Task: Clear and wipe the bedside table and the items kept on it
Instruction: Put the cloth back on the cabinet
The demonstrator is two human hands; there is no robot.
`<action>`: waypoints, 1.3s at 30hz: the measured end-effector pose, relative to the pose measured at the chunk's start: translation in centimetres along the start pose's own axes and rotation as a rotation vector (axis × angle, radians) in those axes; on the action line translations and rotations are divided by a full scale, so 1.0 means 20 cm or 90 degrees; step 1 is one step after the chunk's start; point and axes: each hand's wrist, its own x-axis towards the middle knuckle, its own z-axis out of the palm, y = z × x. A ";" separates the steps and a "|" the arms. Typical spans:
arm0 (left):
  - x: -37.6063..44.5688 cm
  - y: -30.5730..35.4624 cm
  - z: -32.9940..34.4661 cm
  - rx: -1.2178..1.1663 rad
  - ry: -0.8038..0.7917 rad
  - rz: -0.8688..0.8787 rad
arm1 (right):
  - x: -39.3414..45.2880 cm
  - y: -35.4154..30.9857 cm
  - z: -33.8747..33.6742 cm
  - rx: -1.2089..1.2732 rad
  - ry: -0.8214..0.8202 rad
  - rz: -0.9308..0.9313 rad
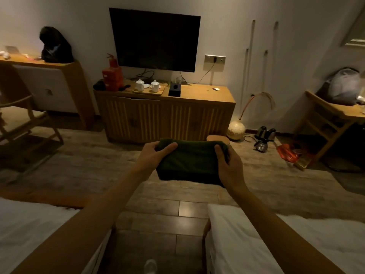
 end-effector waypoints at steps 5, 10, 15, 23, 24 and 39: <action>0.66 -0.04 -0.09 -0.064 0.045 -0.012 | 0.58 0.17 0.24 0.004 0.018 0.025; 1.23 0.03 -0.13 -0.077 0.042 -0.019 | 1.08 0.25 0.40 0.032 0.023 0.035; 1.77 0.05 -0.10 -0.073 0.003 -0.038 | 1.53 0.40 0.47 0.027 0.042 0.072; 2.77 -0.10 0.02 -0.051 -0.001 -0.054 | 2.40 0.80 0.57 0.007 0.030 0.055; 2.91 -0.11 0.04 -0.037 -0.003 -0.039 | 2.53 0.86 0.58 0.006 0.027 0.053; 4.65 -0.15 0.05 0.199 -0.117 0.061 | 4.20 1.53 0.75 -0.086 -0.115 0.071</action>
